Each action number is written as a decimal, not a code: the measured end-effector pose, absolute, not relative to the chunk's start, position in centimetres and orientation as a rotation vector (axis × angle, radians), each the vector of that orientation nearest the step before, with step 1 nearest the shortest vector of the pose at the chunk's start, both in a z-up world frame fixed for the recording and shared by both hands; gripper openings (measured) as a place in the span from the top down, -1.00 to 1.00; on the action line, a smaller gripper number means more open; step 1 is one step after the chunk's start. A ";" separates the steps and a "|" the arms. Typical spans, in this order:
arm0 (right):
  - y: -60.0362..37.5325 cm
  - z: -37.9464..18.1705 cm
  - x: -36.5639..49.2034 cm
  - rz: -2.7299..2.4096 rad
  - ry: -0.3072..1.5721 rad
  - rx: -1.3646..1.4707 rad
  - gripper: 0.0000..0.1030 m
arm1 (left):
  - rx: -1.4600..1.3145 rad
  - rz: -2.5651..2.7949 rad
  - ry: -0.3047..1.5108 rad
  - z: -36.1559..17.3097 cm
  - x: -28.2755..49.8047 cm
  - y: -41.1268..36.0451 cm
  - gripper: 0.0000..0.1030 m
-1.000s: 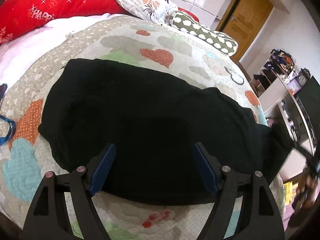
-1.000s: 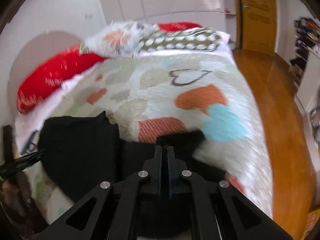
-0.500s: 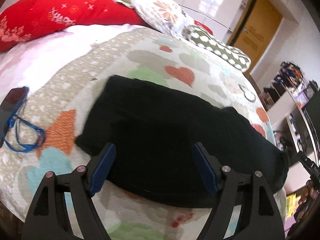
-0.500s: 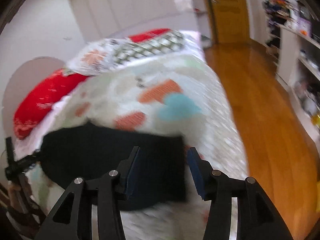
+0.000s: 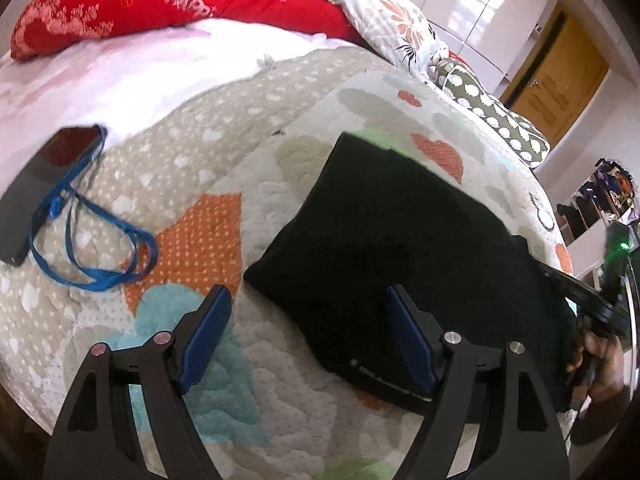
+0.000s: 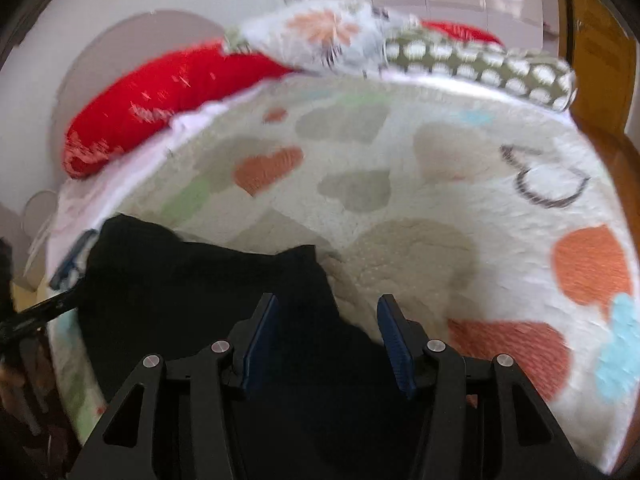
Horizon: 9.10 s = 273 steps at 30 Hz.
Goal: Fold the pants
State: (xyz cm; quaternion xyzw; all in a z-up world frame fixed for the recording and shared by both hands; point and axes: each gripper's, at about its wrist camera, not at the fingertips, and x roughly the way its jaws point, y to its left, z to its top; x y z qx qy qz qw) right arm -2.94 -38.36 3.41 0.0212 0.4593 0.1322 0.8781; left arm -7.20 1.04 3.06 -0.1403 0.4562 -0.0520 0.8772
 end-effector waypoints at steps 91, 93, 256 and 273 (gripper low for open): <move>-55.7 1.8 -25.8 0.052 0.875 0.560 0.17 | -0.184 -0.218 0.948 5.2 -9.3 -5.2 -0.53; -55.7 1.6 -24.9 0.036 0.851 0.582 0.16 | -0.184 -0.219 0.951 5.2 -9.4 -5.3 -0.53; -43.7 7.3 -22.4 0.275 0.744 0.384 -0.29 | -0.004 -0.662 1.106 5.9 -5.8 -18.2 -0.59; -44.0 6.5 -22.7 0.304 0.780 0.383 -0.29 | 0.109 -0.705 1.006 7.9 -7.3 -20.3 0.59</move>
